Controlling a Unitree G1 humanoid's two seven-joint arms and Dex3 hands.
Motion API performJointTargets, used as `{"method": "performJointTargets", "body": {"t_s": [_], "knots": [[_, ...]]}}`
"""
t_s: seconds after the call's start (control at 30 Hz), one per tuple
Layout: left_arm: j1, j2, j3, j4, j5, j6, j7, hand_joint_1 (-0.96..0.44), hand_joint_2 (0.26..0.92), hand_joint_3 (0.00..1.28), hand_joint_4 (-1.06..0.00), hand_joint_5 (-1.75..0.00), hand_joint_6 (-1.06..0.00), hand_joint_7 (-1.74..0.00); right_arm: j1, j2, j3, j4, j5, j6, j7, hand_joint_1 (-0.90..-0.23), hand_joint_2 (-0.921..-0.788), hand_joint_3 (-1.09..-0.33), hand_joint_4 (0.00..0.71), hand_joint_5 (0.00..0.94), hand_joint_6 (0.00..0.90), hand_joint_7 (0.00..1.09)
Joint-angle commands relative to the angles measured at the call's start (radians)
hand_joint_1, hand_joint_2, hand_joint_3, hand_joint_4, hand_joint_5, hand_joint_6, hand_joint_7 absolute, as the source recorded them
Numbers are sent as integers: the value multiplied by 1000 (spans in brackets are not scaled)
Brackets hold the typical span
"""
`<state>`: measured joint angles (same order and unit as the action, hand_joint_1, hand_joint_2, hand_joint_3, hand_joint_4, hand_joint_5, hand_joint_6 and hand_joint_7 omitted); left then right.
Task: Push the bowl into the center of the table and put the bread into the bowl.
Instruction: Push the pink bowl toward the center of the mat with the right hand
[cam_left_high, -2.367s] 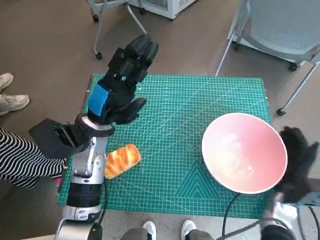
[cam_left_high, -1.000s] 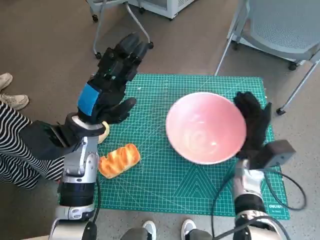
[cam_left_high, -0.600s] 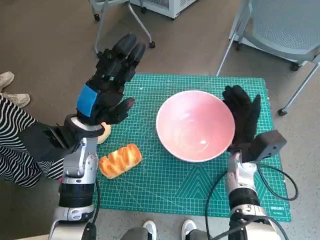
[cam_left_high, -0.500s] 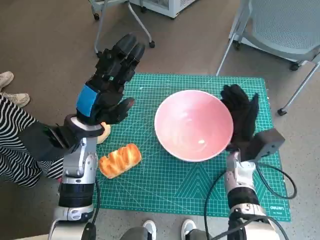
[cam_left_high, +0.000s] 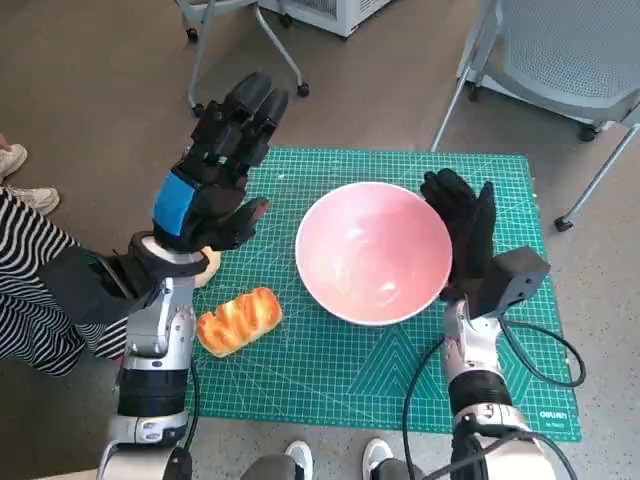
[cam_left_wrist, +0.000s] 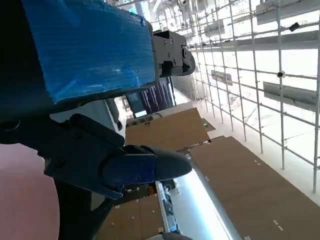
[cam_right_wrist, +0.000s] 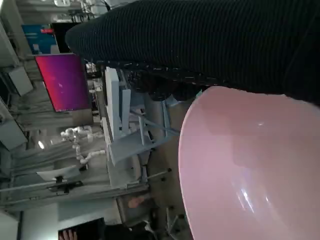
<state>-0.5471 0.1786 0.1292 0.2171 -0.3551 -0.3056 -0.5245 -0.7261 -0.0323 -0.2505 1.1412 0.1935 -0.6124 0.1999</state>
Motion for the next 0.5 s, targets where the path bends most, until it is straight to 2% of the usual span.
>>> {"method": "performJointTargets", "body": {"t_s": [0.03,0.2,0.5], "knots": [[10,-6,-4,-18,8,-4,9,-719,921,430,-20,-45,1,-360,19,-19,-1,-14,-1,22,15,-541,-921,-951,168,7,87,466],[15,-10,-11,-31,9,2,14,-719,921,431,-24,-44,1,-362,34,-44,-7,-91,2,17,9,-571,-921,-938,161,2,90,468],[12,-24,-26,-44,11,19,28,-716,921,435,-30,-43,1,-363,95,-60,13,-382,-3,14,3,-623,-921,-888,169,5,99,491]]}}
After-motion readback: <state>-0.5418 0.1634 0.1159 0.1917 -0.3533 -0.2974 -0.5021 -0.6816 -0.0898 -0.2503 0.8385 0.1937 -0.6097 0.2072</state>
